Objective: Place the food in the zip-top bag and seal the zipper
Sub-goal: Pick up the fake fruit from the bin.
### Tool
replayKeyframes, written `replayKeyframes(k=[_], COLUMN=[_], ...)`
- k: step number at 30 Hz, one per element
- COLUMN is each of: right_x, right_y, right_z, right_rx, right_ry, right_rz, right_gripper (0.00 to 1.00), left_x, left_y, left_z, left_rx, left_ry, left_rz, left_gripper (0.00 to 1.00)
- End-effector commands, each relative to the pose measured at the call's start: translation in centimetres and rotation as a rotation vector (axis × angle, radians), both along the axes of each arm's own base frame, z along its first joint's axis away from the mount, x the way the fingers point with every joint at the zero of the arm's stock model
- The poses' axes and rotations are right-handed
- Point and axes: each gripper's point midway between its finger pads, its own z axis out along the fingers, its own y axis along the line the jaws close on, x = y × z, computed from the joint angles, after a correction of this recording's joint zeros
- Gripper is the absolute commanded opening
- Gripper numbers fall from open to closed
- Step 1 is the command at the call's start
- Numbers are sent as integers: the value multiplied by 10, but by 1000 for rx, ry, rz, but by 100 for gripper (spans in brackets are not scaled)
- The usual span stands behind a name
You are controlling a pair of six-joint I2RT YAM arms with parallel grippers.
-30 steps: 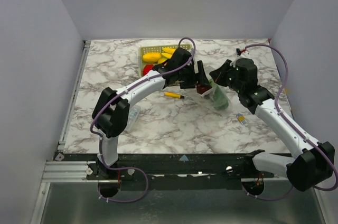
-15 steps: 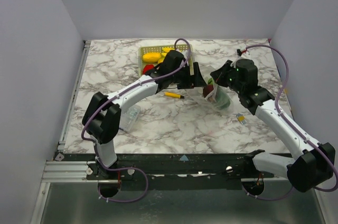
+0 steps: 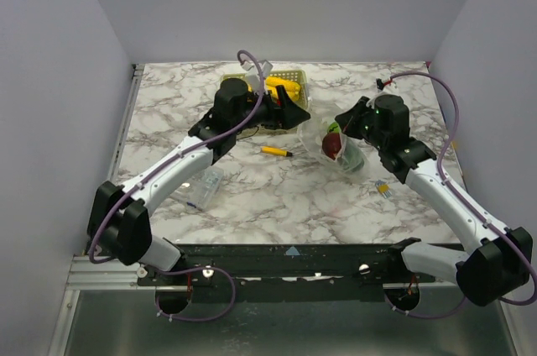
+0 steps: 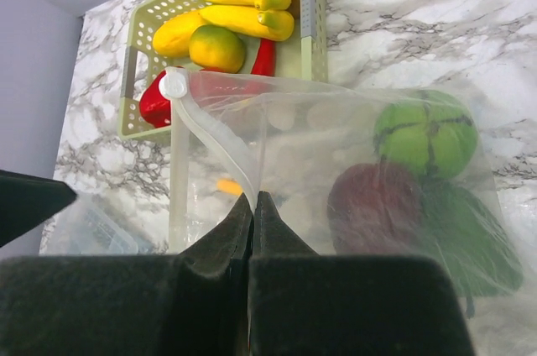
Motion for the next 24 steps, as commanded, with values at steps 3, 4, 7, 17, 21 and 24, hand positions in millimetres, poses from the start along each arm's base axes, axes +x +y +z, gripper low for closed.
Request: replayKeyframes(k=[3, 4, 7, 17, 21, 24], right_x=[-2, -3, -3, -5, -6, -7], right_y=[-5, -5, -6, -8, -7, -7], right_z=[6, 6, 4, 10, 10, 9], right_rx=[-26, -26, -33, -35, -26, -26], right_ry=[-29, -28, -22, -36, -35, -34], right_rz=[-14, -12, -13, -17, -11, -10], right_gripper=[1, 1, 1, 1, 1, 1], left_x=[55, 65, 91, 143, 161, 170], left_y=[68, 76, 102, 94, 111, 129], left_z=[18, 8, -21, -91, -117, -131], left_rx=[-16, 14, 83, 472, 621, 735], left_ry=[-75, -7, 217, 327, 295, 279], left_rz=[416, 471, 609, 414, 452, 508], left_gripper=[79, 79, 78, 82, 82, 82])
